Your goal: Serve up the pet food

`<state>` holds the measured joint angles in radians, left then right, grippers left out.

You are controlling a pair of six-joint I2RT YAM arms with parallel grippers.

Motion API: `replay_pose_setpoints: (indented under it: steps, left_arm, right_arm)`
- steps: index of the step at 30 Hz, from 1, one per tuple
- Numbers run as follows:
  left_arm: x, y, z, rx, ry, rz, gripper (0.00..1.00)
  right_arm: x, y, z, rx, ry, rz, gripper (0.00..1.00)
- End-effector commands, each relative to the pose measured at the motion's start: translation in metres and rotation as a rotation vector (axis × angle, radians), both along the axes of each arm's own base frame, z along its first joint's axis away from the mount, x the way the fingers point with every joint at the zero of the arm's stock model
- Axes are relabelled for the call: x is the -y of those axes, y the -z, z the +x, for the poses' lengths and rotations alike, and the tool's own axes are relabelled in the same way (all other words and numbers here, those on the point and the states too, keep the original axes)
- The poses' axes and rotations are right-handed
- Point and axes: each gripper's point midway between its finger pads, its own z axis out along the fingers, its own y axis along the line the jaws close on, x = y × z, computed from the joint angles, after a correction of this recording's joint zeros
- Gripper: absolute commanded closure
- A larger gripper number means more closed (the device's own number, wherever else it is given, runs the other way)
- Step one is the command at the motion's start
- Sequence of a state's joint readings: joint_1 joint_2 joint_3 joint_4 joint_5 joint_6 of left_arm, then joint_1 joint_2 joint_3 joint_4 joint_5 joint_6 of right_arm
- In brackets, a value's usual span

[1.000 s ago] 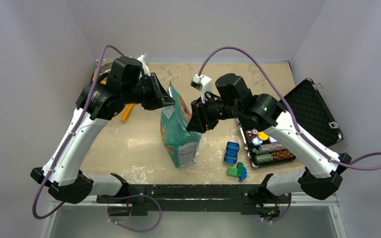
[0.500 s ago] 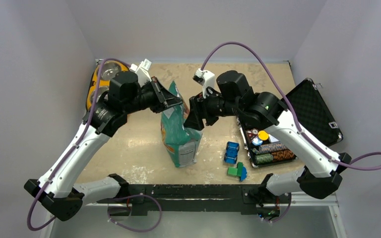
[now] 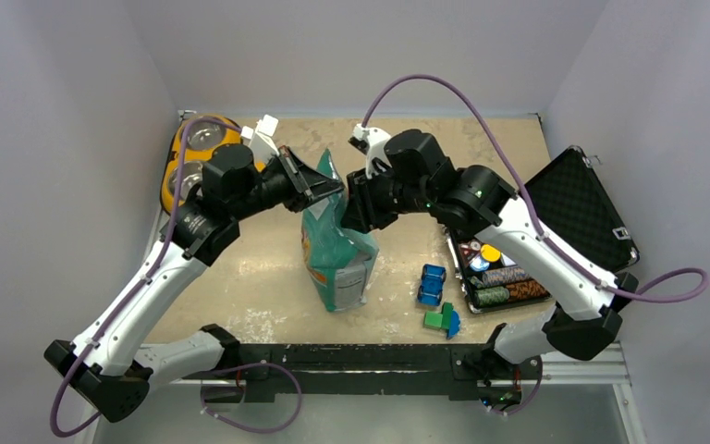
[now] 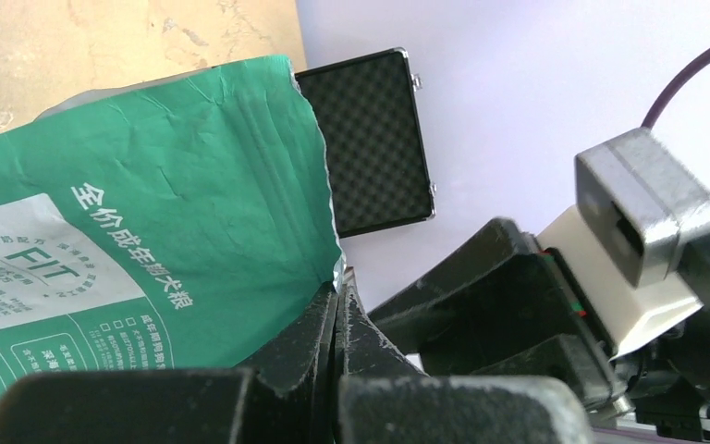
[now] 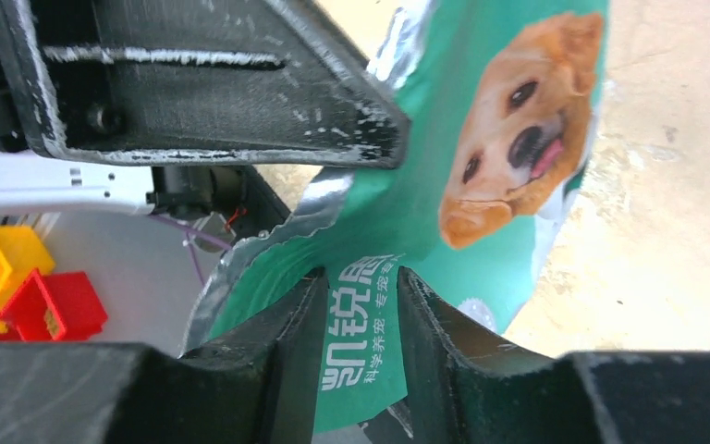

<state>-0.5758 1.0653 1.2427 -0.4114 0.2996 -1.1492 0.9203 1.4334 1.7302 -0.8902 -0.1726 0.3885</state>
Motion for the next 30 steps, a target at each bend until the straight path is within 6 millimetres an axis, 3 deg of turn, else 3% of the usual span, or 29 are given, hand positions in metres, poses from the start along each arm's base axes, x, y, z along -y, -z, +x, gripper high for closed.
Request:
replay_pose_setpoints:
  steps: [1, 5, 12, 25, 30]
  left_arm:
    - [-0.004, -0.098, -0.012, 0.298, 0.027, -0.215, 1.00]
    - [-0.006, -0.091, -0.016, 0.294, 0.032, -0.167, 1.00]
    - [-0.009, -0.089, -0.018, 0.314, 0.038, -0.110, 1.00]
    - [-0.004, -0.092, -0.017, 0.324, 0.070, -0.087, 1.00]
    - [-0.002, -0.092, -0.015, 0.326, 0.074, -0.085, 1.00]
  right_arm:
    - [0.030, -0.052, 0.018, 0.058, 0.210, 0.087, 0.59]
    - [0.025, -0.066, 0.019, 0.009, 0.251, 0.161, 0.58]
    - [0.014, -0.066, 0.030, -0.014, 0.289, 0.173, 0.59]
    - [-0.004, -0.056, 0.029, -0.046, 0.245, 0.148, 0.57]
    - [-0.003, -0.059, 0.023, -0.028, 0.222, 0.159, 0.52]
